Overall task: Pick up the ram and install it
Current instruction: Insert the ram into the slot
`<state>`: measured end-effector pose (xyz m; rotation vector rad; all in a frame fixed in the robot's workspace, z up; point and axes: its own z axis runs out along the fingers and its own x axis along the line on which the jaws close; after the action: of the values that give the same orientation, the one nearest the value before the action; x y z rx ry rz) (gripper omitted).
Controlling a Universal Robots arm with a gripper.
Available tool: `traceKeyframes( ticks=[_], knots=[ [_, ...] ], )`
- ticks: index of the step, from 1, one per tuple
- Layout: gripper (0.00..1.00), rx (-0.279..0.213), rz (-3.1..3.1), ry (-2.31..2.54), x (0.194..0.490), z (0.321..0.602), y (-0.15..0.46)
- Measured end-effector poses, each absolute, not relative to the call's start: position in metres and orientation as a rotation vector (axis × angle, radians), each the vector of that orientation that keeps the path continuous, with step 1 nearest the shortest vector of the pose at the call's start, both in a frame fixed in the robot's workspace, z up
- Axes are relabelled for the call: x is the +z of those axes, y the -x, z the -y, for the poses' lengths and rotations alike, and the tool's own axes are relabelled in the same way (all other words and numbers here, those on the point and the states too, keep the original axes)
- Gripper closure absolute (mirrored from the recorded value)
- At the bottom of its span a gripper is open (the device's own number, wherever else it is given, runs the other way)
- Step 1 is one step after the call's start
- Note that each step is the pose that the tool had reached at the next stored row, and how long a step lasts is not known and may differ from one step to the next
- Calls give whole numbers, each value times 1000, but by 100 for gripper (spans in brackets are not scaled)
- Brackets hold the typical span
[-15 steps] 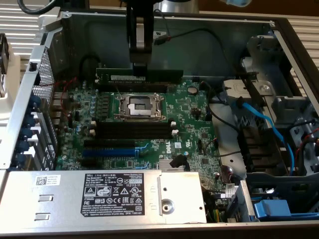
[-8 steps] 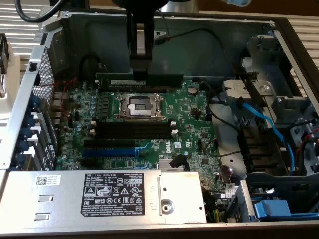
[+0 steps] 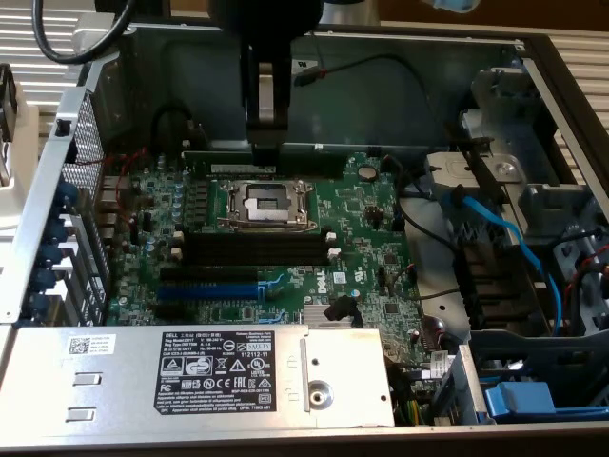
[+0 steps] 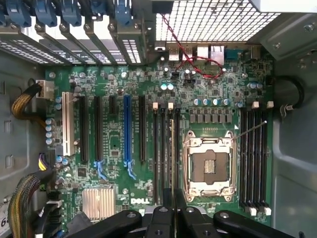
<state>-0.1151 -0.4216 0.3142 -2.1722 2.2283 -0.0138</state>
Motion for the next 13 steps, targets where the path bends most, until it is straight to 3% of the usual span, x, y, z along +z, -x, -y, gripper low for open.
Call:
traceKeyframes(
  ticks=[13],
  knots=[
    [88, -5, -2224, 2168, 291, 424, 116]
  ],
)
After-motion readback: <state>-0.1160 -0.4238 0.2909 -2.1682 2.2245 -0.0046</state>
